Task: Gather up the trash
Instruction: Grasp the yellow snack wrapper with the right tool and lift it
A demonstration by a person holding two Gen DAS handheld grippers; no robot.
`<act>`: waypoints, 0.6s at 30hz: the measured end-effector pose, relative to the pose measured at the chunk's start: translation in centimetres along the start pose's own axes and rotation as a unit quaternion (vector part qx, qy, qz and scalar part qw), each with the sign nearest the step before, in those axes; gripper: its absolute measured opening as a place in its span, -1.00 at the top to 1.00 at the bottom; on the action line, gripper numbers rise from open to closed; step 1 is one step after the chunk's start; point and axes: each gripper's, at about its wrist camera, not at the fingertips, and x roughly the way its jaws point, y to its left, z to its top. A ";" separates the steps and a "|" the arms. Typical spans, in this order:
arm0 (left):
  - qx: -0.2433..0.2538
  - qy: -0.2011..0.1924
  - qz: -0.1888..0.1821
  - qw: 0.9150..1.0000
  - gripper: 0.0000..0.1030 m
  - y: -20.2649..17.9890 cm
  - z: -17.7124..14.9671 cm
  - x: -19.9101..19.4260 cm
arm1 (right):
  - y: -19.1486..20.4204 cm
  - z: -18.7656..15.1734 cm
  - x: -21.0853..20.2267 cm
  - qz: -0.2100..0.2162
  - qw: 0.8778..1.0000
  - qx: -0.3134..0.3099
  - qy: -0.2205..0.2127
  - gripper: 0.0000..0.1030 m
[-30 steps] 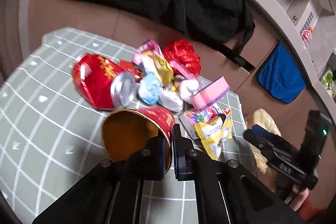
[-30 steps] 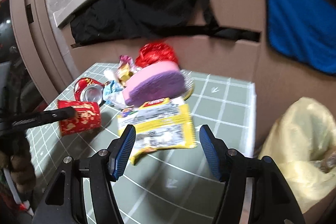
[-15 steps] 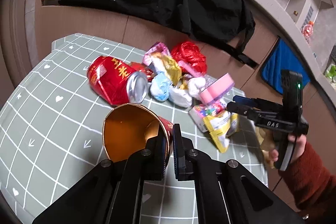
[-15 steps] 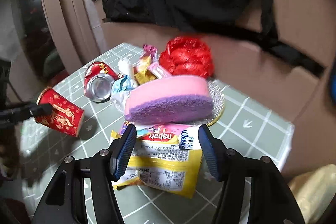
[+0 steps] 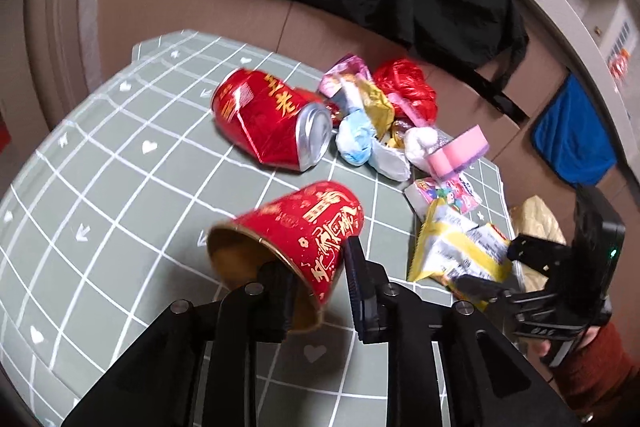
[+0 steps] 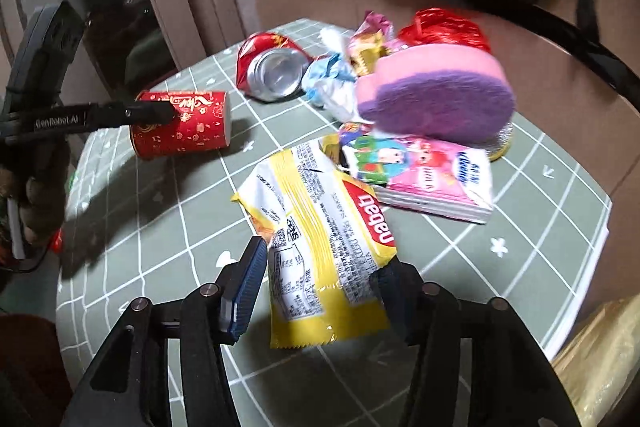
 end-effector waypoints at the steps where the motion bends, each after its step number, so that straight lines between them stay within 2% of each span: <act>1: -0.007 -0.002 0.002 1.000 0.75 0.2 0.0 0.0 | -0.1 0.1 0.3 0.002 1.000 0.002 0.004 0.40; 2: -0.008 -0.004 0.006 1.000 0.93 0.1 0.0 0.0 | -0.3 0.2 0.6 0.008 1.000 0.011 0.005 0.47; 4: 0.002 -0.022 0.011 1.000 0.94 -0.6 0.1 -0.8 | -0.6 0.4 -0.3 0.027 0.999 0.042 -0.016 0.80; 7: 0.035 -0.055 0.013 0.998 0.94 -2.7 0.7 -2.6 | -0.5 0.7 -3.4 -0.017 0.998 0.036 -0.057 0.80; 12: 0.078 -0.098 -0.010 0.992 0.95 -7.5 2.4 -4.6 | -1.8 0.1 -10.3 -0.047 0.989 0.065 -0.125 0.80; 15: 0.108 -0.119 -0.045 0.986 0.95 -11.8 3.4 -5.6 | -3.0 -0.7 -15.2 -0.080 0.980 0.081 -0.162 0.80; 18: 0.147 -0.138 -0.100 0.974 0.95 -17.6 4.1 -6.1 | -4.4 -1.6 -19.4 -0.121 0.968 0.098 -0.196 0.80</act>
